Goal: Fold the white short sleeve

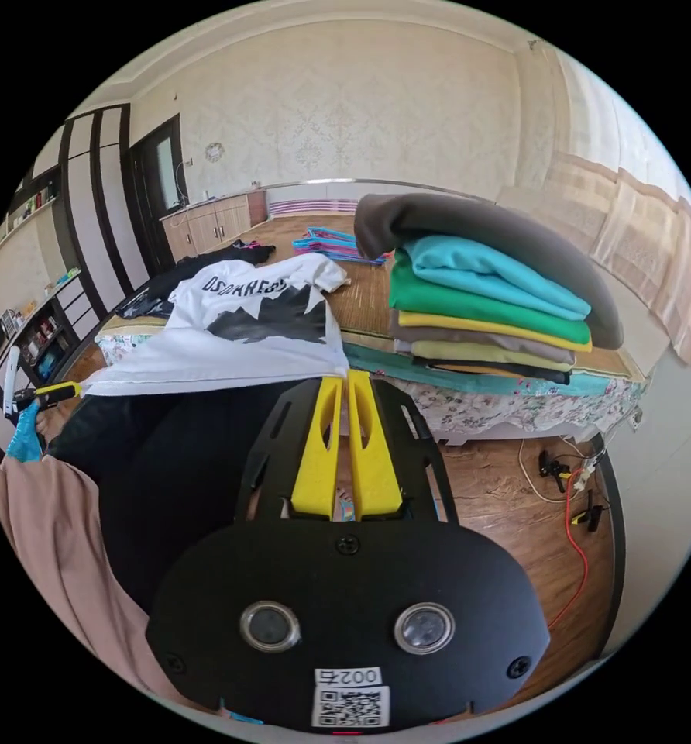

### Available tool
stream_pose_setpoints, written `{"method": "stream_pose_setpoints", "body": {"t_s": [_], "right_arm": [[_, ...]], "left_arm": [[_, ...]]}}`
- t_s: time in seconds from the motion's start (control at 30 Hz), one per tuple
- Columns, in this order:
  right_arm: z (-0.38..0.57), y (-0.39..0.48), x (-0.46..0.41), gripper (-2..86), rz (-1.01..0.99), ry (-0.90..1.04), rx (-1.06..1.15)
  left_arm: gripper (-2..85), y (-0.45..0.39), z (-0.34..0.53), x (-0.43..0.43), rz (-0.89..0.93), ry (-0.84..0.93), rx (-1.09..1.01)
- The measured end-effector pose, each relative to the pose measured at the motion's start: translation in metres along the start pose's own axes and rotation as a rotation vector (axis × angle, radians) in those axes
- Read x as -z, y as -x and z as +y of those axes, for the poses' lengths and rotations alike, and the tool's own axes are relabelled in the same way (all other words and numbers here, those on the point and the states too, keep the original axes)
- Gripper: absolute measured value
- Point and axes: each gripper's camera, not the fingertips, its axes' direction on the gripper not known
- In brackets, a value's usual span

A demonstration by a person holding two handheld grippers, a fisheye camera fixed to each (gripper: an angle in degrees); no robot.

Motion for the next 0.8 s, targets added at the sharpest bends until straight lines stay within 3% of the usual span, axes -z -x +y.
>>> {"method": "stream_pose_setpoints", "body": {"t_s": [0.13, 0.27, 0.43, 0.57, 0.8], "right_arm": [[-0.012, -0.005, 0.019, -0.9, 0.057, -0.034, 0.014], [-0.01, -0.019, 0.018, -0.9, 0.016, 0.043, 0.037], [0.008, -0.026, -0.002, -0.8, -0.085, 0.21, 0.092], [0.005, -0.034, -0.001, -0.5, -0.131, 0.286, 0.157], [-0.029, -0.047, 0.02, 0.0, -0.185, 0.233, 0.152]], "left_arm": [[-0.9, -0.008, -0.008, 0.056, 0.035, -0.053, -0.173], [-0.9, -0.021, -0.005, 0.075, 0.073, 0.038, -0.348], [-0.9, -0.021, 0.009, 0.052, 0.156, 0.155, -0.354], [-1.1, -0.014, 0.003, 0.056, 0.231, 0.13, -0.29], [-0.8, -0.033, -0.029, 0.074, 0.215, 0.018, -0.316]]}}
